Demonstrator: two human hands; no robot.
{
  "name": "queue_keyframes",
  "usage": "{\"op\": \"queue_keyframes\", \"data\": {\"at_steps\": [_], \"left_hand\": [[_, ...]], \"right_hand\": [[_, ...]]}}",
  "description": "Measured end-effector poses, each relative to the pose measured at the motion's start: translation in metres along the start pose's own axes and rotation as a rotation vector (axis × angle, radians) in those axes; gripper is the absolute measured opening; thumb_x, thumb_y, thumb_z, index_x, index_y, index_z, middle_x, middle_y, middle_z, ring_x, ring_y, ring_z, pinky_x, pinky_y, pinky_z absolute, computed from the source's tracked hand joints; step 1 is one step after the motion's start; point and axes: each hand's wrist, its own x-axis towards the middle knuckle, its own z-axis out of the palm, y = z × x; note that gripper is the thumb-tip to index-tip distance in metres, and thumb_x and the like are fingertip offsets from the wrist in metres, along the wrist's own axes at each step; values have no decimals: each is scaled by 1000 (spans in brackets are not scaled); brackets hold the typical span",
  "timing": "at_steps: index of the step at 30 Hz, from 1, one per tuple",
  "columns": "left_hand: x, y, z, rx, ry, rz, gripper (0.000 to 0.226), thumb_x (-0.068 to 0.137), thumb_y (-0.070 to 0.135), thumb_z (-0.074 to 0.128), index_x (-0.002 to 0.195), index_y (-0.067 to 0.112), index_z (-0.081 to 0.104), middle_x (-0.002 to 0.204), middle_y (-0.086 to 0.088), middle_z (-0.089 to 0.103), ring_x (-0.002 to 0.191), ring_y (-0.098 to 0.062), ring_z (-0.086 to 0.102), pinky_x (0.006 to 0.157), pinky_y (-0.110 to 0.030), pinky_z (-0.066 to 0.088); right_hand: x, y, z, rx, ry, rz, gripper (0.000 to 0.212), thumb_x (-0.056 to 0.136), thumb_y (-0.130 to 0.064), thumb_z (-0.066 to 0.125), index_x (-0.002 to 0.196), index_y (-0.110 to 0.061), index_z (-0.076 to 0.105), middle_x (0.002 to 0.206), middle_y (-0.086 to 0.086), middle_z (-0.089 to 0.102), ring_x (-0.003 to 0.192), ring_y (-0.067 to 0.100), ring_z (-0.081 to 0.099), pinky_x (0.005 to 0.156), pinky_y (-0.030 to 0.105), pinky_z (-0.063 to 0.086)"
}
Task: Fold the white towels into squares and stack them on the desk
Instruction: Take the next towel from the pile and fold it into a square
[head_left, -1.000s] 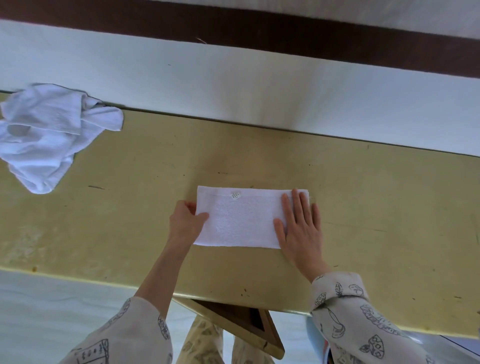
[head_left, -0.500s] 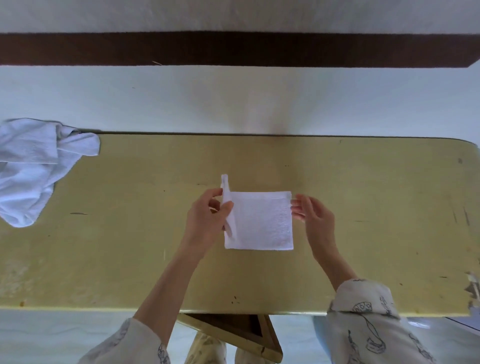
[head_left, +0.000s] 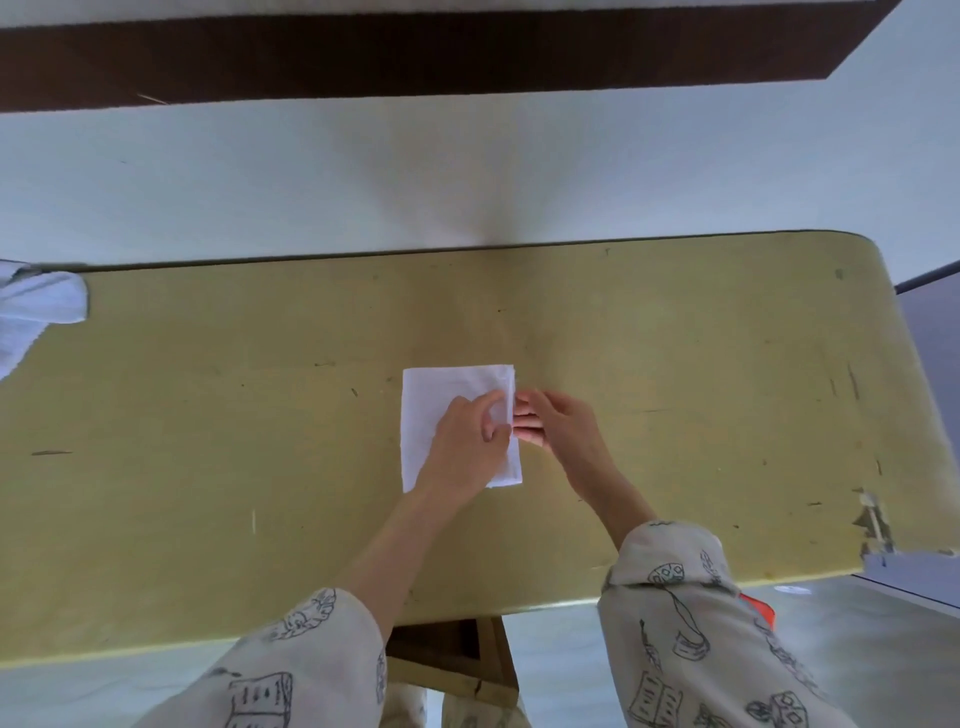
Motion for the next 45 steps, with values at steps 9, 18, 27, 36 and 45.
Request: {"op": "queue_keyframes", "data": {"at_steps": [9,18,27,36,45], "left_hand": [[-28,-38,-36,-70,377,-56,35,93,9,47,126,19,51,100,3,41,75,-10,47,74,-17,39],[-38,-63,-30,-1,249,-41,46,94,17,48,138,27,37,104,1,37,84,-15,46,78,-23,36],[-37,-65,-29,172,239,27,52,95,20,45,144,24,27,107,3,30,91,-14,40,74,-26,38],[-3,-81,-21,606,373,490,44,91,12,32,134,4,39,141,-6,33,132,-25,29,107,-42,26],[5,-94,-17,729,277,350,56,94,30,24,144,6,21,152,-9,25,140,-23,23,113,-47,8]], "right_hand": [[4,2,8,-272,88,-51,7,83,-12,63,86,-17,60,85,0,68,82,22,68,84,40,55],[6,3,11,-339,115,-50,14,82,-7,59,93,-15,59,91,3,66,91,24,65,86,44,53],[1,2,16,-402,148,-110,13,85,-9,57,96,-15,55,84,-5,59,90,23,61,82,33,50],[2,50,48,-1202,285,-835,45,93,-20,33,132,0,47,143,17,42,136,25,25,110,44,20],[14,64,41,-1348,249,-729,56,95,-33,26,143,-3,29,151,12,28,141,19,14,112,46,11]]}}
